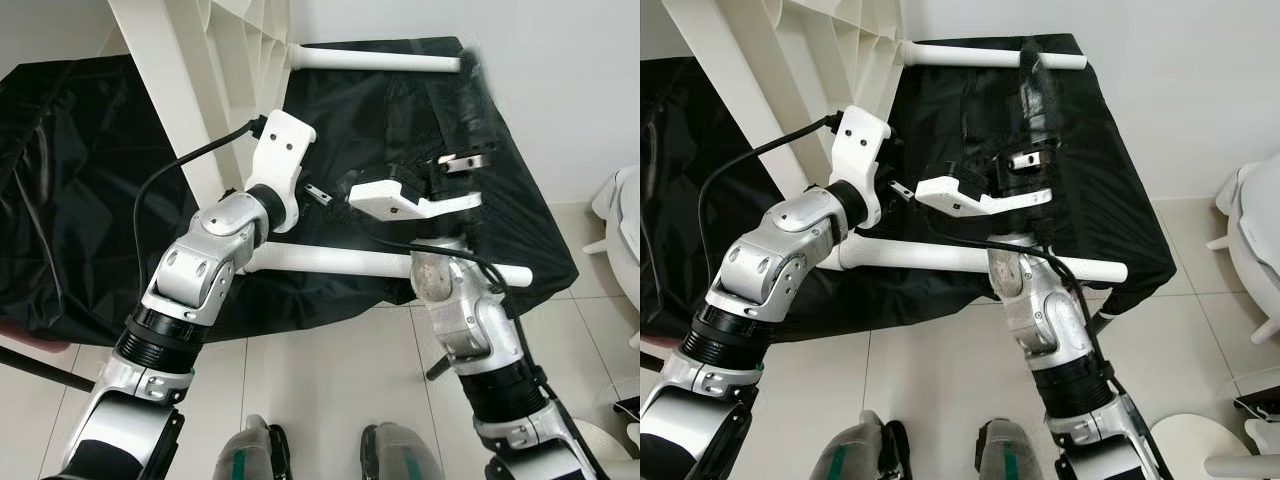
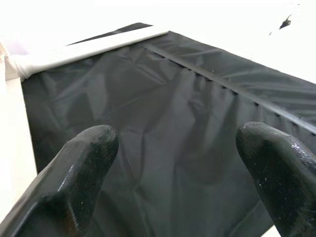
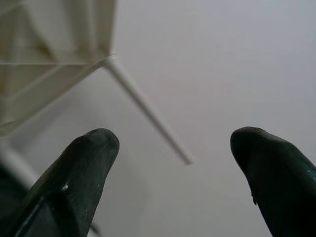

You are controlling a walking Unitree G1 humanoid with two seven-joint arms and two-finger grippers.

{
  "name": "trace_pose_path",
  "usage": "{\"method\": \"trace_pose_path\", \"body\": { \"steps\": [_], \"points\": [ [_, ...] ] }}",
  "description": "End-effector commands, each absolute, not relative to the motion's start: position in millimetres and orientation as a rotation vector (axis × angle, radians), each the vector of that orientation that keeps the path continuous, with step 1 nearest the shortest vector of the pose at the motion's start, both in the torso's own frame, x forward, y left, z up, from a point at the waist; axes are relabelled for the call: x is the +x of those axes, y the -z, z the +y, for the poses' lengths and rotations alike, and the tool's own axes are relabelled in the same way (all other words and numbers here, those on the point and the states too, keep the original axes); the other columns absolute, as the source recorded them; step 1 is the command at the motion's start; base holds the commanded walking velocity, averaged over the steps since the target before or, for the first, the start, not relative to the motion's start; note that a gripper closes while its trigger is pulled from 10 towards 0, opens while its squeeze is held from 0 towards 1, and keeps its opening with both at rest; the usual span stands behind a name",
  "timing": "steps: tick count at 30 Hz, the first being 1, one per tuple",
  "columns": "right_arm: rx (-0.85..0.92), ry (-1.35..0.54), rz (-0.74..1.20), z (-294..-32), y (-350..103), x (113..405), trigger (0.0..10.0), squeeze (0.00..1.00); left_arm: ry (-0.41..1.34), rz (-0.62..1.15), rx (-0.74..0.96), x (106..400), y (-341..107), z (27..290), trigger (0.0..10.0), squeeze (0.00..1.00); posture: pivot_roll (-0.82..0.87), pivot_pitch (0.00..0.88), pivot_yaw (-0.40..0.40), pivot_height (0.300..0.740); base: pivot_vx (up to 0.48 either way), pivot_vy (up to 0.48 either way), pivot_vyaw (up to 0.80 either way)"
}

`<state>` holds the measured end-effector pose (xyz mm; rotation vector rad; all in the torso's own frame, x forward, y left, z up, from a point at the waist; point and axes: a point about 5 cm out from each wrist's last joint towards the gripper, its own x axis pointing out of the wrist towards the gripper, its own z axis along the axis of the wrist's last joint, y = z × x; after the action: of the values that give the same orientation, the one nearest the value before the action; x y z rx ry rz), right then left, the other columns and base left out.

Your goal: Building children table

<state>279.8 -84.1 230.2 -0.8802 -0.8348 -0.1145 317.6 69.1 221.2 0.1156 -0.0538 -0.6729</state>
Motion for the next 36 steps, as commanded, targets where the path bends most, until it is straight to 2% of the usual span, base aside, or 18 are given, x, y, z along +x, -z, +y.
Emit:
{"method": "trace_pose_path", "body": {
  "steps": [1,2,3,4,5,6,8,10,12,13,28,36],
  "points": [
    [-0.868,0.06,-0.782,-81.1,-222.6,280.6,10.0,0.0,0.698,-0.029,0.142,315.0,-216.4,70.2,10.0,0.0,-0.08,0.116,0.085,0.74,0.0,0.0,0.0],
    [-0.868,0.06,-0.782,-81.1,-222.6,280.6,10.0,0.0,0.698,-0.029,0.142,315.0,-216.4,70.2,10.0,0.0,-0.08,0.116,0.085,0.74,0.0,0.0,0.0],
    [-0.704,-0.02,-0.608,-82.9,-204.6,283.5,10.0,0.0,0.705,0.017,0.189,309.3,-199.2,66.0,10.0,0.0,-0.07,0.113,0.06,0.74,0.0,0.0,0.0],
    [-0.704,-0.02,-0.608,-82.9,-204.6,283.5,10.0,0.0,0.705,0.017,0.189,309.3,-199.2,66.0,10.0,0.0,-0.07,0.113,0.06,0.74,0.0,0.0,0.0],
    [-0.596,-0.044,-0.53,-84.8,-197.3,284.9,10.0,0.0,0.7,0.038,0.214,306.9,-190.8,64.3,10.0,0.0,-0.06,0.111,0.056,0.74,0.0,0.0,0.0],
    [-0.596,-0.044,-0.53,-84.8,-197.3,284.9,10.0,0.0,0.7,0.038,0.214,306.9,-190.8,64.3,10.0,0.0,-0.06,0.111,0.056,0.74,0.0,0.0,0.0],
    [-0.273,-0.044,-0.295,-97.7,-180.9,296.2,10.0,0.0,0.644,0.064,0.237,304.2,-178.5,65.0,10.0,0.0,-0.05,0.104,0.035,0.74,0.0,0.0,0.0],
    [-0.273,-0.044,-0.295,-97.7,-180.9,296.2,10.0,0.0,0.644,0.064,0.237,304.2,-178.5,65.0,10.0,0.0,-0.05,0.104,0.035,0.74,0.0,0.0,0.0],
    [-0.096,-0.003,-0.174,-112.4,-170.4,307.1,10.0,0.0,0.614,0.058,0.223,299.0,-175.6,67.2,10.0,0.0,-0.04,0.097,0.016,0.74,0.0,0.0,0.0],
    [-0.066,0.016,-0.156,-117.6,-168.3,310.6,10.0,0.0,0.607,0.055,0.217,296.2,-174.5,68.5,10.0,0.0,-0.03,0.094,0.01,0.74,0.0,0.0,0.0],
    [-0.033,-0.001,-0.076,-138.8,-158.0,330.6,10.0,0.0,0.602,0.047,0.235,275.3,-160.3,89.9,10.0,0.0,0.01,0.047,-0.057,0.74,0.0,0.0,0.0],
    [-0.044,0.001,-0.072,-141.9,-157.0,336.2,10.0,0.0,0.667,0.003,0.316,278.4,-163.2,81.7,10.0,0.0,0.0,0.038,-0.06,0.74,0.0,0.0,0.0]
  ]
}}
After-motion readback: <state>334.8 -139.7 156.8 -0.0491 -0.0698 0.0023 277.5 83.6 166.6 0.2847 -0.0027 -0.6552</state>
